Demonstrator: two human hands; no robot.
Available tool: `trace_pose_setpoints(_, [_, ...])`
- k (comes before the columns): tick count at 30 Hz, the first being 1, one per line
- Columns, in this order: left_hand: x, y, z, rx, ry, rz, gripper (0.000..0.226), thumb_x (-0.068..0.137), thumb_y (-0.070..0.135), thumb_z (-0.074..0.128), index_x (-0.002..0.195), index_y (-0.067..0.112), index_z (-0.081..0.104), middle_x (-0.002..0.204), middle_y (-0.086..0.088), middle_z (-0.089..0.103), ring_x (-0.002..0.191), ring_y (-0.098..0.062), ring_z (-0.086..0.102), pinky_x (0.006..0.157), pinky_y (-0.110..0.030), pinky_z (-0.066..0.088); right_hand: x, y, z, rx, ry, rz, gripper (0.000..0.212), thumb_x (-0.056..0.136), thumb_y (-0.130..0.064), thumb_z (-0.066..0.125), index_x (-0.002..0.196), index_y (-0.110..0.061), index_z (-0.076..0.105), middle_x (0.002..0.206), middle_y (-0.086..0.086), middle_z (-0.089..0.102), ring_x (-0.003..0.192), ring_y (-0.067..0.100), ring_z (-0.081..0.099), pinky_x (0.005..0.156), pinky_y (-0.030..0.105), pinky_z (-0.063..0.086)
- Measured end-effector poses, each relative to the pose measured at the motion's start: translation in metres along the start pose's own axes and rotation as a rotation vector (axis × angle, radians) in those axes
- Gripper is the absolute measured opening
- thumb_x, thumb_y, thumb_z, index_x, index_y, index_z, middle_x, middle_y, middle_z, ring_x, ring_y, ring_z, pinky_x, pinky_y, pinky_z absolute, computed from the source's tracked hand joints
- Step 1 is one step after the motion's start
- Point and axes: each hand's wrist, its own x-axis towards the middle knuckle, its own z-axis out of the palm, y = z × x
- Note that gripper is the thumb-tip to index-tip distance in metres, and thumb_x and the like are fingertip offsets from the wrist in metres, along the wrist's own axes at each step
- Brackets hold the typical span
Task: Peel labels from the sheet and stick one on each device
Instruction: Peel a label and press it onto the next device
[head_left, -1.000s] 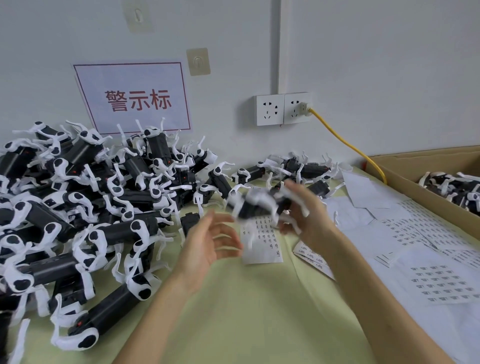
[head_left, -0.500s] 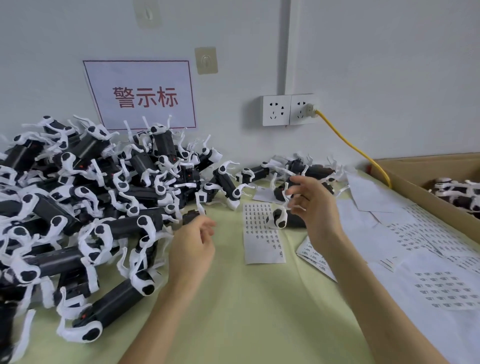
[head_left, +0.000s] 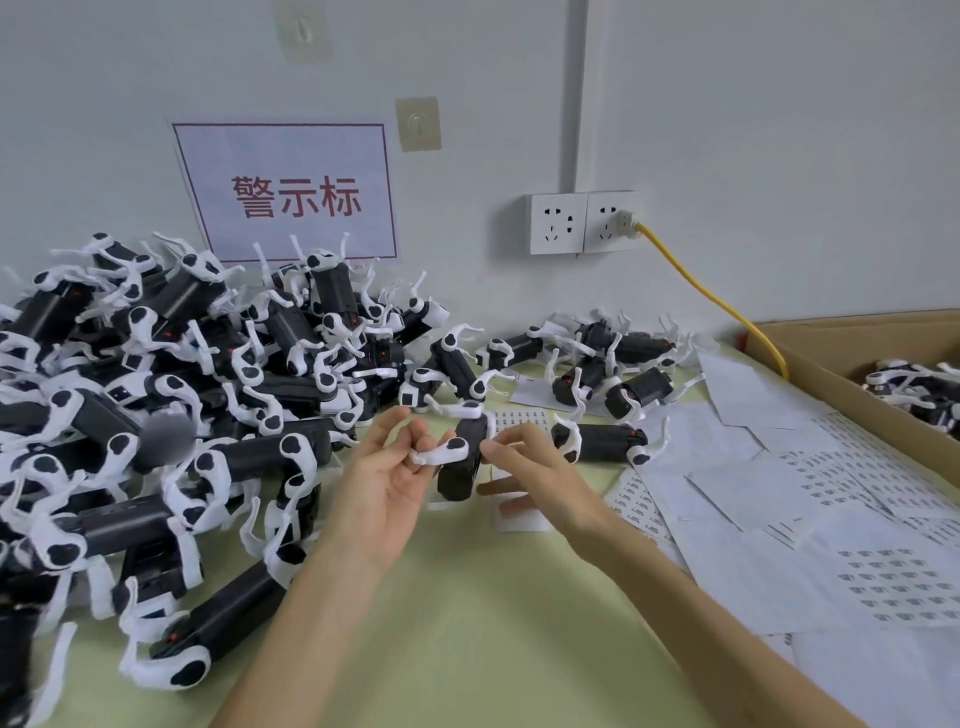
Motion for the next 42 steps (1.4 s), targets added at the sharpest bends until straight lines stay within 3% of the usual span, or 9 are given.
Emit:
trace_pose_setpoints(4, [-0.001,0.000,0.000,-0.113,-0.014,-0.043,0.030,0.079,-0.008,0.050,0.097,0.012,0.064,0.078,-0.003,0.065,0.053,-0.007,0.056,0.057,-0.015,0.051,-0.001,-0.001,0.006,0.340,0.024,-0.002,0.037,0.096,-0.025,0.070,0.123,-0.009,0.051,0.120,0.009,0.068,0.089,0.025,0.075,0.079,0.035,0.061])
trace_pose_setpoints(10, [0.000,-0.004,0.002,-0.090,-0.020,-0.080,0.031,0.078,-0.009,0.050,0.097,0.011,0.065,0.077,-0.003,0.065,0.058,-0.009,0.065,0.067,-0.026,0.062,0.001,-0.001,-0.001,0.548,0.061,-0.078,0.030,0.094,-0.009,0.071,0.116,-0.014,0.051,0.102,0.008,0.067,0.082,0.025,0.068,0.074,0.032,0.057])
trace_pose_setpoints(15, [0.001,-0.008,-0.001,0.112,0.067,-0.081,0.031,0.101,-0.006,0.040,0.099,0.014,0.062,0.078,-0.002,0.061,0.065,-0.013,0.057,0.071,-0.028,0.053,-0.002,-0.001,-0.001,0.363,0.001,-0.170,0.031,0.094,-0.003,0.069,0.116,-0.018,0.053,0.091,-0.005,0.069,0.081,0.013,0.062,0.067,0.025,0.050])
trace_pose_setpoints(20, [-0.003,-0.016,-0.002,0.781,0.187,0.068,0.027,0.104,0.004,0.046,0.099,0.013,0.071,0.091,-0.012,0.075,0.080,-0.027,0.067,0.079,-0.040,0.051,-0.004,0.002,0.009,0.226,0.047,-0.273,0.021,0.096,0.004,0.061,0.111,-0.009,0.053,0.103,0.005,0.073,0.091,0.023,0.067,0.085,0.036,0.056])
trace_pose_setpoints(24, [-0.005,-0.012,0.005,0.719,0.088,-0.049,0.031,0.102,0.022,0.048,0.100,0.011,0.077,0.102,-0.021,0.075,0.086,-0.033,0.072,0.082,-0.045,0.057,-0.005,-0.003,0.005,0.126,0.071,-0.378,0.016,0.097,-0.005,0.066,0.109,-0.013,0.058,0.104,0.002,0.074,0.086,0.017,0.066,0.071,0.027,0.053])
trace_pose_setpoints(28, [-0.010,-0.014,0.007,0.825,-0.059,-0.082,0.033,0.090,0.042,0.052,0.095,0.022,0.078,0.102,-0.012,0.077,0.087,-0.023,0.071,0.081,-0.037,0.049,-0.002,-0.005,0.001,0.141,0.210,-0.382,0.011,0.097,-0.013,0.068,0.106,-0.018,0.066,0.096,0.003,0.076,0.074,0.008,0.063,0.062,0.019,0.048])
trace_pose_setpoints(34, [-0.010,-0.020,0.006,0.814,-0.107,-0.071,0.042,0.087,0.047,0.058,0.104,0.014,0.076,0.078,-0.019,0.066,0.083,-0.035,0.063,0.079,-0.036,0.050,-0.001,-0.005,-0.004,0.110,0.212,-0.307,0.014,0.096,-0.010,0.067,0.103,-0.020,0.074,0.097,0.003,0.078,0.089,0.019,0.072,0.076,0.022,0.052])
trace_pose_setpoints(37, [-0.011,-0.021,0.004,0.789,-0.139,-0.095,0.029,0.102,0.038,0.057,0.114,0.020,0.077,0.098,-0.033,0.070,0.099,-0.053,0.064,0.100,-0.057,0.050,-0.001,-0.004,-0.006,0.029,0.146,-0.321,0.018,0.094,-0.012,0.070,0.110,-0.019,0.075,0.107,-0.005,0.076,0.101,0.020,0.070,0.089,0.028,0.055])
trace_pose_setpoints(42, [-0.010,-0.021,0.005,0.689,-0.168,-0.136,0.042,0.099,0.043,0.054,0.127,0.018,0.071,0.123,-0.014,0.073,0.110,-0.032,0.072,0.091,-0.043,0.058,-0.005,-0.004,-0.003,-0.103,0.074,-0.384,0.052,0.079,-0.026,0.075,0.130,-0.035,0.067,0.115,-0.024,0.070,0.105,0.002,0.063,0.080,0.013,0.050])
